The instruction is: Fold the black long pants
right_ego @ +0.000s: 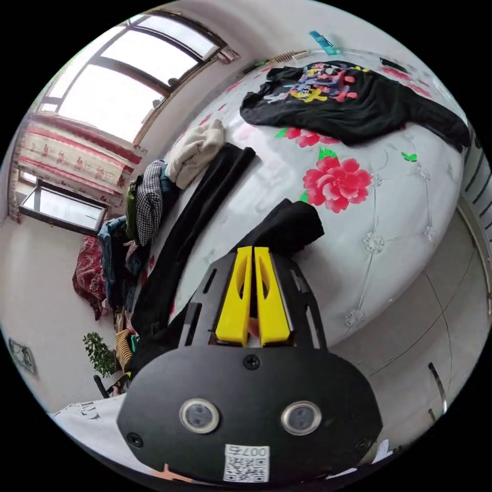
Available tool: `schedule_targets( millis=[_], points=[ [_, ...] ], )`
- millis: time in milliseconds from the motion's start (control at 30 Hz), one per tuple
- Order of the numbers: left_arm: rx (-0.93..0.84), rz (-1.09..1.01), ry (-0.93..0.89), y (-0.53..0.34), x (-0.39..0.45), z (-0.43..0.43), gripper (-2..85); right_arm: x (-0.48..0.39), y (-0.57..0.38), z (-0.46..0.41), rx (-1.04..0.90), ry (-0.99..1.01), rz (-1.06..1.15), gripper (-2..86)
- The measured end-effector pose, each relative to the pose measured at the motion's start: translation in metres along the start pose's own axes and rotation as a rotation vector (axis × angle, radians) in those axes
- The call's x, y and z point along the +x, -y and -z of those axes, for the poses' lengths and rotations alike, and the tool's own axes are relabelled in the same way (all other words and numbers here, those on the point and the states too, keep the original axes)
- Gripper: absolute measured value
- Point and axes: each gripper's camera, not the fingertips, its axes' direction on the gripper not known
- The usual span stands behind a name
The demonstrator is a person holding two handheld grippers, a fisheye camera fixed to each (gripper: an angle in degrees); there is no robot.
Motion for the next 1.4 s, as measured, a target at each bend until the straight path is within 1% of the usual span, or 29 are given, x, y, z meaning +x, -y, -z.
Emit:
schedule_targets(
  millis=[33,100,133,200,233,267,300,333,367,433,567,667,733,767,833,867,933,1000,1067,1100,1167,1233,1300,1367,1400],
  points=[
    [0.042,-0.046,-0.027,-0.005,0.002,0.024,4.7,-0.016,0.005,0.028,0.044,0.021,0.055,0.6],
    [0.081,-0.092,-0.043,-0.016,0.002,0.044,5.2,-0.041,0.004,0.067,0.113,-0.053,0.155,0.5],
    [0.087,-0.075,-0.064,-0.026,-0.005,0.044,5.7,-0.052,0.000,0.084,0.147,-0.121,0.203,0.6],
    [0.069,0.001,-0.088,-0.042,-0.020,0.018,6.5,-0.053,-0.006,0.089,0.157,-0.191,0.204,1.1],
    [0.020,0.058,-0.096,-0.053,-0.028,-0.010,7.0,-0.045,-0.009,0.079,0.117,-0.198,0.200,1.6],
    [-0.018,0.080,-0.096,-0.058,-0.029,-0.025,6.9,-0.032,-0.011,0.062,0.045,-0.192,0.160,3.1],
    [-0.093,0.096,-0.079,-0.064,-0.026,-0.050,6.8,-0.024,-0.013,0.054,0.008,-0.184,0.142,3.9],
    [-0.136,0.102,-0.040,-0.069,-0.018,-0.065,5.0,-0.010,-0.018,0.041,-0.051,-0.161,0.114,5.4],
    [-0.149,0.102,-0.009,-0.070,-0.014,-0.070,4.0,0.004,-0.025,0.034,-0.083,-0.147,0.074,6.8],
    [-0.154,0.075,0.070,-0.073,0.001,-0.071,1.2,0.027,-0.040,0.032,-0.075,-0.137,-0.001,8.2],
    [-0.101,0.070,0.056,-0.064,0.002,-0.055,2.7,0.076,-0.068,0.040,-0.015,-0.083,-0.159,8.9],
    [-0.047,0.111,-0.057,-0.048,-0.005,-0.054,7.2,0.095,-0.075,0.022,-0.049,-0.066,-0.190,8.1],
    [-0.104,0.124,-0.132,-0.029,-0.002,-0.079,6.9,0.098,-0.076,0.001,-0.096,-0.048,-0.182,7.3],
    [-0.122,0.122,-0.121,-0.024,0.001,-0.086,6.2,0.098,-0.076,-0.015,-0.134,-0.026,-0.177,6.8],
    [-0.208,0.132,-0.021,-0.009,0.009,-0.113,0.7,0.090,-0.076,-0.032,-0.149,-0.024,-0.174,5.7],
    [-0.228,0.130,-0.014,-0.006,0.011,-0.117,0.3,0.079,-0.075,-0.036,-0.121,-0.040,-0.140,4.4],
    [-0.255,0.094,0.010,0.007,0.020,-0.114,-0.6,0.061,-0.064,-0.045,-0.152,-0.024,-0.091,2.7],
    [-0.259,0.063,0.028,0.012,0.026,-0.106,-0.8,0.033,-0.048,-0.048,-0.135,-0.067,-0.001,1.7],
    [-0.248,0.051,0.023,0.013,0.028,-0.099,-0.9,-0.013,-0.026,-0.056,-0.140,-0.094,0.179,1.7],
    [-0.241,0.063,0.012,0.012,0.026,-0.096,-0.9,-0.024,-0.021,-0.060,-0.151,-0.087,0.224,2.3],
    [-0.231,0.101,-0.008,0.010,0.023,-0.097,-0.9,-0.059,-0.004,-0.073,-0.216,-0.039,0.351,4.6],
    [-0.228,0.162,-0.028,0.007,0.018,-0.100,-0.9,-0.075,0.003,-0.081,-0.308,0.000,0.419,6.3],
    [-0.220,0.186,-0.034,0.006,0.017,-0.099,-1.0,-0.081,0.004,-0.082,-0.354,-0.078,0.478,7.6],
    [-0.215,0.191,-0.030,0.004,0.019,-0.098,-1.0,-0.068,0.002,-0.072,-0.326,-0.218,0.498,8.7],
    [-0.211,0.194,-0.028,0.003,0.019,-0.096,-1.0,-0.062,0.003,-0.071,-0.322,-0.242,0.490,8.9]
  ],
)
